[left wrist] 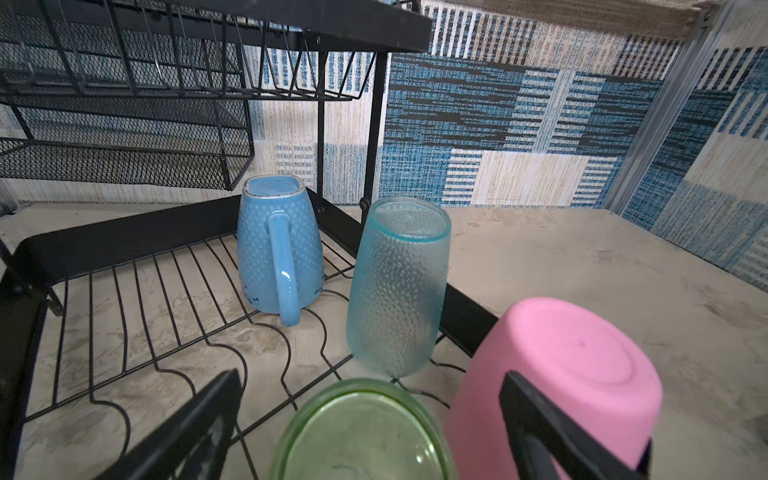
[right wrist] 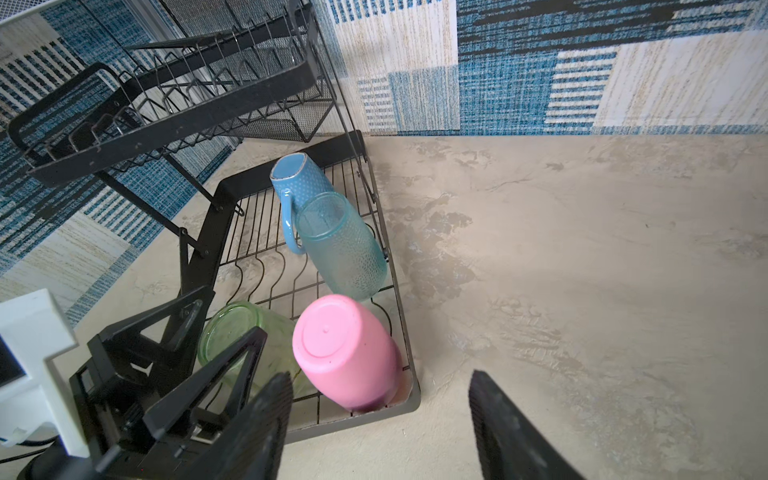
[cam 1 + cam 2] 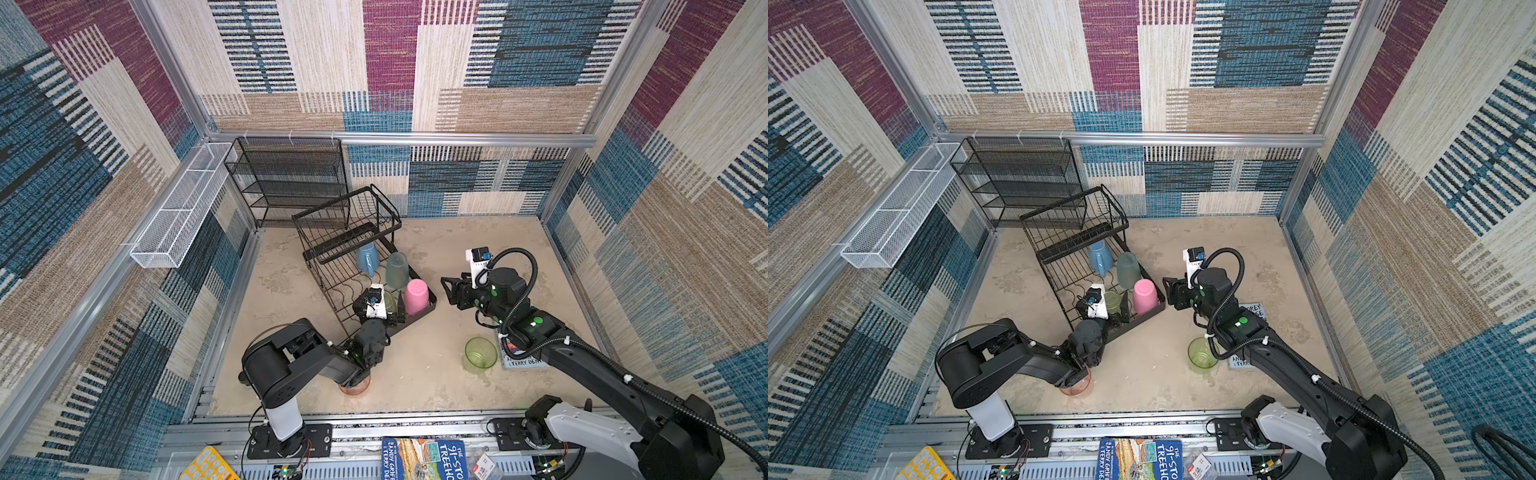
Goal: Load cups into a dish rack
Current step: Place the cup upside down at the dish rack, then pick up the cup from the bottom-right of the table.
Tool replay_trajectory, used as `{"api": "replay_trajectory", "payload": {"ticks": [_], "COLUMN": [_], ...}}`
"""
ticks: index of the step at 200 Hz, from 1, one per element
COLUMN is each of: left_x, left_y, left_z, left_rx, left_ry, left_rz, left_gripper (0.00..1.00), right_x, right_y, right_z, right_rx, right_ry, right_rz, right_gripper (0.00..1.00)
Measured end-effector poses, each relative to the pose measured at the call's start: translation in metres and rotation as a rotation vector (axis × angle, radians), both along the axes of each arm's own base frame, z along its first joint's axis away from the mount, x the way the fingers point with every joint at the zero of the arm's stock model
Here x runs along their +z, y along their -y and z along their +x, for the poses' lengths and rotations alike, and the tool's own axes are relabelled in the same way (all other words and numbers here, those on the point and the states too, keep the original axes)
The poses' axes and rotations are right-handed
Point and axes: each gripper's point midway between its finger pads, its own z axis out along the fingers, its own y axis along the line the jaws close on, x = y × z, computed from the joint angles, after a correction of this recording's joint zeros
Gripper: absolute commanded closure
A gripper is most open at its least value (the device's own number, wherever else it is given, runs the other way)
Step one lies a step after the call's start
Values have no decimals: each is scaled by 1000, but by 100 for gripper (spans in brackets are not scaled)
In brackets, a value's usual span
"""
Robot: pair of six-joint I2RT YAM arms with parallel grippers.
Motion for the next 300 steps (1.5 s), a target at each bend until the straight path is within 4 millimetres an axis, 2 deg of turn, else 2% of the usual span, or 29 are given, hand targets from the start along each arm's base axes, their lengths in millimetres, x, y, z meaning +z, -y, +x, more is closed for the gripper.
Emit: {"api": "replay_trajectory", "payload": {"ticks": [89, 144, 180, 218, 300], "left_x": [33, 60, 82, 99, 115], "left_y": [-4, -13, -15, -6, 24], "left_z": [-9, -22, -31, -38, -44], "left_rx": [-29, -52, -95, -187, -446], "left_ry": [3, -36, -75, -144, -253], "left_rz": [-14, -27, -25, 16, 69], "left_gripper": [4, 4, 5, 4, 4], "right_x": [-15, -10, -16, -22, -39], "right_y": [6, 5, 6, 5, 7], "right_z": [-8, -9, -11, -16, -35], "right_rx": [-17, -10, -19, -18, -20], "right_ry": [-103, -135, -198, -275, -497], "right_rz": [-39, -53, -70, -85, -136], "right_gripper": [30, 31, 31, 31, 36]}}
